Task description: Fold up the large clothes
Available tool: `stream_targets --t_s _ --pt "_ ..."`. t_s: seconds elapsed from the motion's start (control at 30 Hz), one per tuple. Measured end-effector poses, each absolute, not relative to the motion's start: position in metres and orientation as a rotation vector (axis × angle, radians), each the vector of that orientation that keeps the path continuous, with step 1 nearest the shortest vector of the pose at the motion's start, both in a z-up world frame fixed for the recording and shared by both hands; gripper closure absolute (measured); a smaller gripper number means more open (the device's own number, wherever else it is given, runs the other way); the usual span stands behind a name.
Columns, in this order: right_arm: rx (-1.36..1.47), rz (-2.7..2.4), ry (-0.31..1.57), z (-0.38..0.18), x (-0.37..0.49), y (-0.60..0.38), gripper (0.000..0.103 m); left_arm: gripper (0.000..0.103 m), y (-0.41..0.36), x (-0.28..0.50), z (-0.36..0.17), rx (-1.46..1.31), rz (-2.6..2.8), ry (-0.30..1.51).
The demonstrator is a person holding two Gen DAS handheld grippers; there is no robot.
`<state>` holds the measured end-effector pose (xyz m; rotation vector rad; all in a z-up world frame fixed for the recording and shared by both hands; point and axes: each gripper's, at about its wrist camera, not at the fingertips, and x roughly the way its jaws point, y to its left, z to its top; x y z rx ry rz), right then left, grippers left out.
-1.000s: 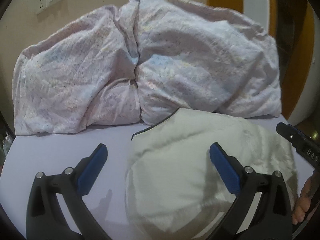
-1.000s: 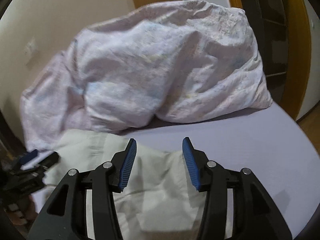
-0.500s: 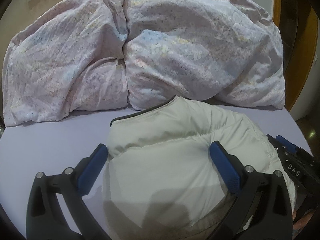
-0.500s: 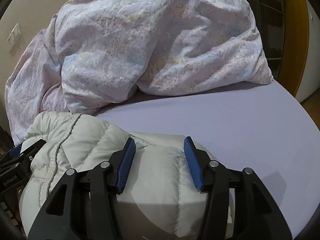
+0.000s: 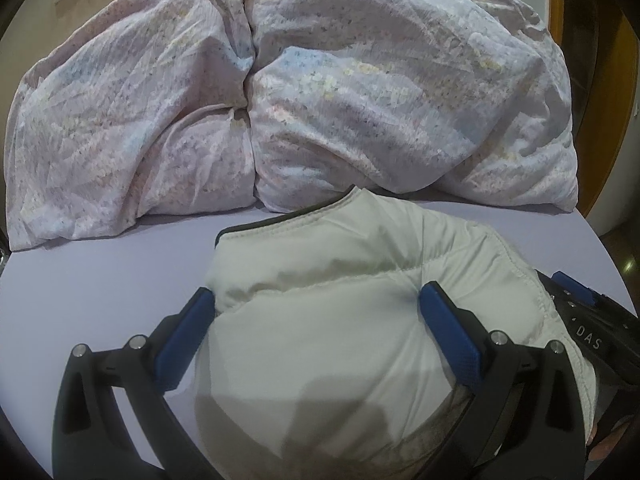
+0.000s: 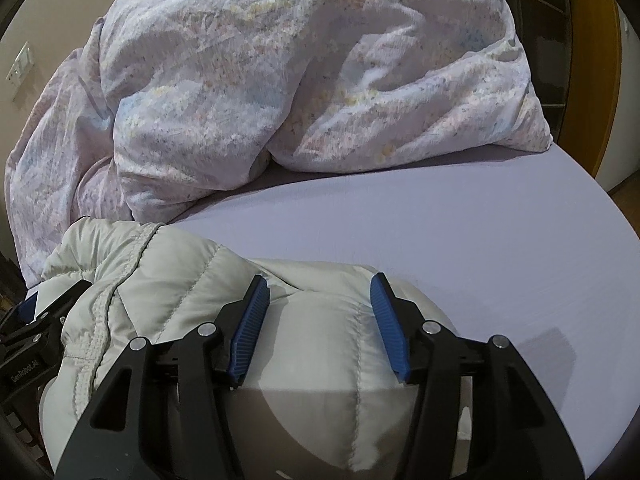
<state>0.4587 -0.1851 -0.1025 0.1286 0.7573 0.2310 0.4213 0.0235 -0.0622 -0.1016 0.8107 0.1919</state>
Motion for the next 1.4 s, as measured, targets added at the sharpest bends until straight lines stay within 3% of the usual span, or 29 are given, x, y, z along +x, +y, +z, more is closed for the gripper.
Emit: stream_targets --t_s 1.4 --pt "0.136 0.221 0.779 -0.105 0.4607 -0.1818 0.046 0.002 0.0258 0.4271 -0.0694 -0.113 0.196 0.814"
